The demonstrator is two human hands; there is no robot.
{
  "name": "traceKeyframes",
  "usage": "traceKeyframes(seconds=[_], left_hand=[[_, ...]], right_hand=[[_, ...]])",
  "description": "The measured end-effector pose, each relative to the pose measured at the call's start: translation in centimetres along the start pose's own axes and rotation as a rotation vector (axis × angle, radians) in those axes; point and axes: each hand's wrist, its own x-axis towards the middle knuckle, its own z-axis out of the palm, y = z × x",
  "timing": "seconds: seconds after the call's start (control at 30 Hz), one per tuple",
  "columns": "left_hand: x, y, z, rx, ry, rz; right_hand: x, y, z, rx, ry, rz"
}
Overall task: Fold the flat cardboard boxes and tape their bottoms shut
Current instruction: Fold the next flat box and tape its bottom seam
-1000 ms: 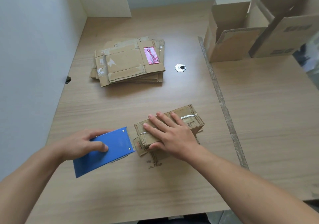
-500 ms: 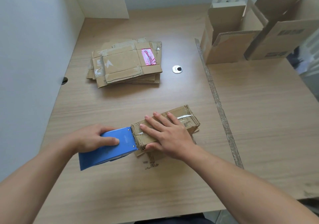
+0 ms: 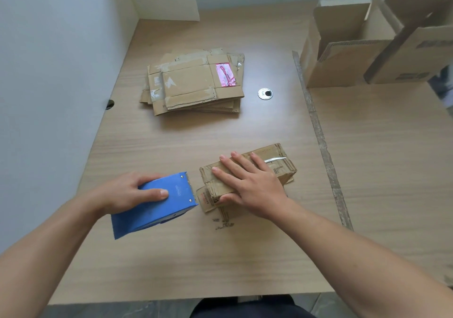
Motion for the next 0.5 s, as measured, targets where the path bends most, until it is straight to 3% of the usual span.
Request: traceKeyframes(seconds=[0.5], left_hand=[[6.1,2.6,2.5,0.245,0.036,-0.099]], right_hand=[[0.2,-0.3,0.4,-0.005,0.026,0.035]])
